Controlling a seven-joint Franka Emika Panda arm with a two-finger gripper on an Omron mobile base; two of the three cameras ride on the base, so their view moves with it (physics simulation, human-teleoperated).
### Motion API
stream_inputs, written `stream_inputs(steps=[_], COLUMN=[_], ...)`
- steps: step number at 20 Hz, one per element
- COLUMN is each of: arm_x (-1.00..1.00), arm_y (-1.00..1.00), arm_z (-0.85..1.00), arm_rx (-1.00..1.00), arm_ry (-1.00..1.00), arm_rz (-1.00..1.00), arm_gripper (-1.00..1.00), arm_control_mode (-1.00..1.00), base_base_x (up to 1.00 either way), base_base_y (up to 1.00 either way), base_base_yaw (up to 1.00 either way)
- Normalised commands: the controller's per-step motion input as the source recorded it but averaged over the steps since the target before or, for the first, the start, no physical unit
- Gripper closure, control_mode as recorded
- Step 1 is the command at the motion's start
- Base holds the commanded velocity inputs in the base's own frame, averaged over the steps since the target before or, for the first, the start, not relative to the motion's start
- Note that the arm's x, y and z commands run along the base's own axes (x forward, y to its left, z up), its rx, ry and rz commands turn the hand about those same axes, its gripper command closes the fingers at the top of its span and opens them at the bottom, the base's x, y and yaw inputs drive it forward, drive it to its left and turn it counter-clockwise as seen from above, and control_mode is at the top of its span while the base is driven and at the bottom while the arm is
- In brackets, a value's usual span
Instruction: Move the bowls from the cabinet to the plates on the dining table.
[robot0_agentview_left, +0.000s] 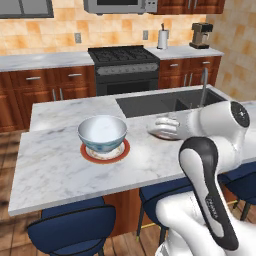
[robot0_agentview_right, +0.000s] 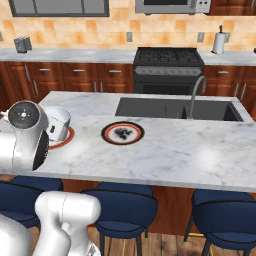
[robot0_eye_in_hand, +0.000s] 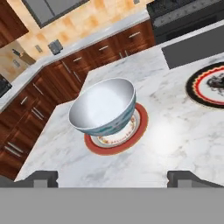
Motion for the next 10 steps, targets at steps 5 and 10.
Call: stream_inputs(steps=[5,10], arm_x=[-0.92,-1.00], arm_y=[-0.06,-0.22], arm_z=[0.49,0.27], arm_rx=[-0.12,-0.14], arm_ry=[0.00,0.02], arm_rz=[0.09,0.04], arm_gripper=[-1.00,-1.00], arm_control_mode=[-1.00,-1.00], base_base_x=[0.00,0.00], base_base_y=[0.00,0.00], base_base_yaw=[0.00,0.00])
